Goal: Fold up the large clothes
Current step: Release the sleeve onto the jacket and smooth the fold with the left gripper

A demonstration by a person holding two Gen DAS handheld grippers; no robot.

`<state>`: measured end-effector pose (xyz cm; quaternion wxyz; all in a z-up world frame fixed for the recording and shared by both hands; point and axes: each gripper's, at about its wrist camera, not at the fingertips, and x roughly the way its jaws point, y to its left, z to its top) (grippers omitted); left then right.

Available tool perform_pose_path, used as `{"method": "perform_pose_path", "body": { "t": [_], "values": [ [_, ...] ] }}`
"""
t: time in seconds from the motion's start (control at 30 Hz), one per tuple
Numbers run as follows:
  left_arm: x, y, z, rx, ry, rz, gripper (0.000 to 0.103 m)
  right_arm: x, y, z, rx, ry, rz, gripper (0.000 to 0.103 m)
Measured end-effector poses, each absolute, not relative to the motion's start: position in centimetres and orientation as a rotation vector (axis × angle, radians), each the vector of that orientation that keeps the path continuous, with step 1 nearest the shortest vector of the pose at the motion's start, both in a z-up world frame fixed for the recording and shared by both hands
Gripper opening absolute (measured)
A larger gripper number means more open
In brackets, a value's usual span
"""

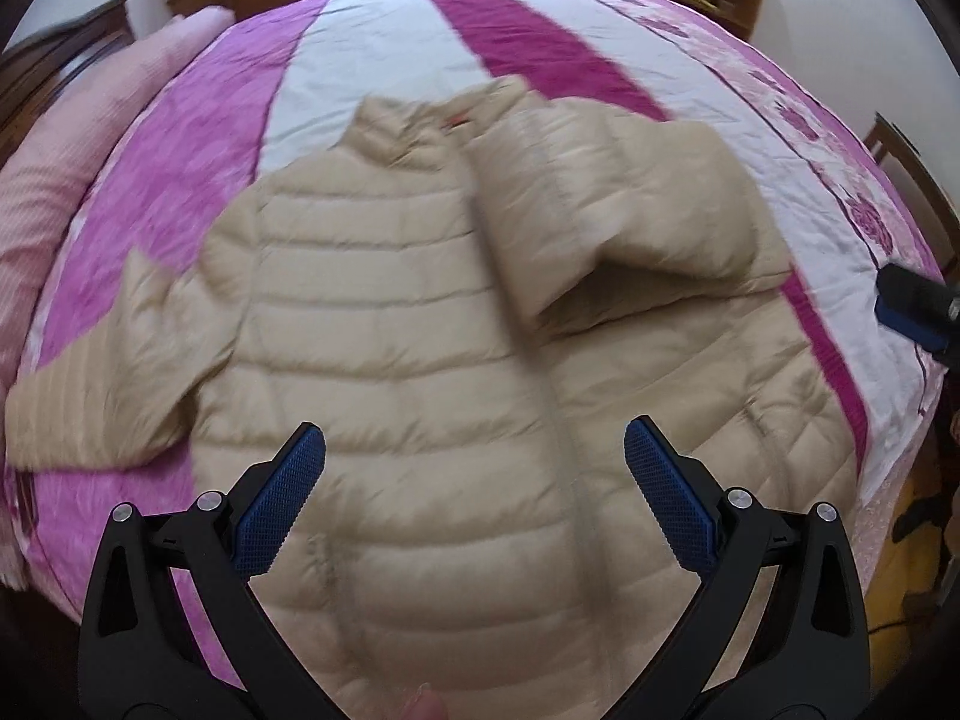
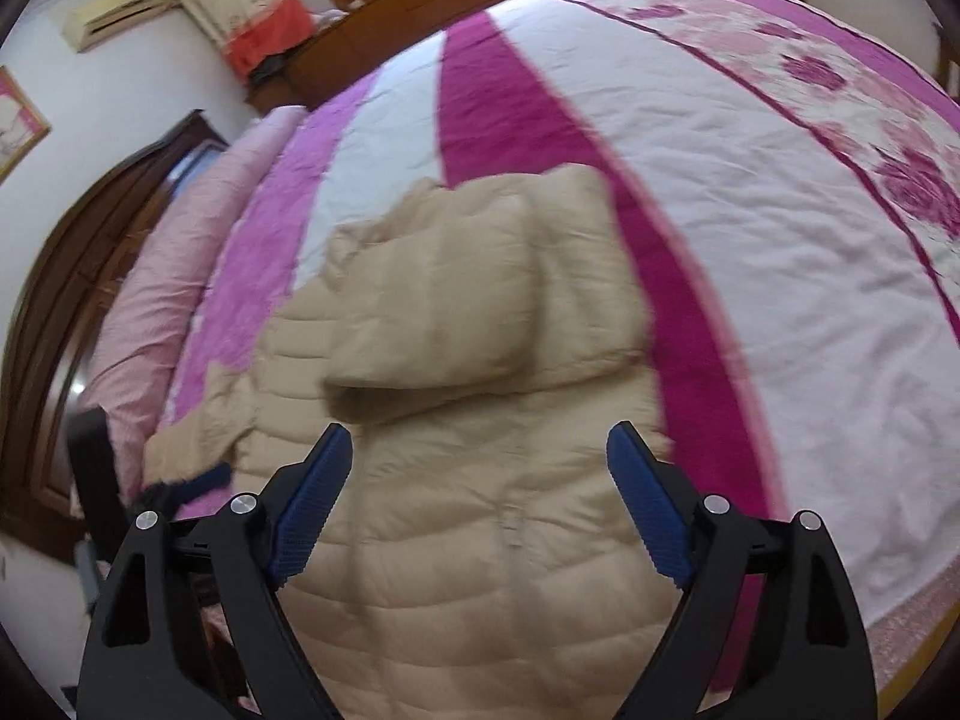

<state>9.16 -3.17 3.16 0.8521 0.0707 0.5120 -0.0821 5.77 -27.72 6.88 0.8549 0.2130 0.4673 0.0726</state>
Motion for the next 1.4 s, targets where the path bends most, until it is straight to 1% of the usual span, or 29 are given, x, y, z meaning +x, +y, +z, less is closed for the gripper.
{"method": "perform_pose_path", "body": {
  "t": [0.23, 0.43, 0.6, 0.73, 0.97, 1.17, 1.27, 1.3, 1.33, 1.37, 1.4],
  "values": [
    [10.6, -9.2, 3.9, 0.278, 1.041, -0.215, 0.099, 5.4, -30.4, 3.8, 0.521, 1.055, 0.106, 0.086],
    [11.7, -13.3, 4.0, 0.307, 1.017, -0.261, 0.099, 5.5, -33.0, 3.1, 0.51, 1.04, -0.039, 0.086],
    [12.8, -15.8, 2.8, 0.313, 1.001, -0.278, 0.099, 6.2, -34.4, 2.5, 0.505, 1.04, -0.101, 0.086],
    [14.1, -18.0, 0.6, 0.379, 1.027, -0.321, 0.099, 6.4, -34.7, 1.8, 0.489, 1.048, -0.112, 0.086],
    [15.1, -19.1, -3.0, 0.472, 1.029, -0.24, 0.099, 6.4, -34.5, 1.1, 0.487, 1.043, -0.093, 0.086],
    [15.2, -19.1, -3.2, 0.458, 1.039, -0.218, 0.099, 6.2, -34.4, 0.9, 0.482, 1.038, -0.085, 0.086],
    [15.1, -18.8, -2.9, 0.432, 1.047, -0.233, 0.092, 5.8, -34.4, 0.9, 0.479, 1.03, -0.079, 0.086],
    [15.0, -18.5, -2.8, 0.426, 1.046, -0.239, 0.086, 5.7, -34.3, 0.9, 0.477, 1.029, -0.08, 0.086],
    [14.8, -18.5, -2.6, 0.421, 1.043, -0.241, 0.075, 5.6, -34.3, 0.9, 0.476, 1.028, -0.081, 0.086],
    [14.6, -18.3, -2.4, 0.414, 1.037, -0.244, 0.069, 5.5, -34.3, 0.9, 0.48, 1.027, -0.082, 0.086],
    [14.4, -18.2, -2.1, 0.411, 1.03, -0.245, 0.058, 5.3, -34.3, 1.0, 0.488, 1.024, -0.079, 0.086]
  ]
}}
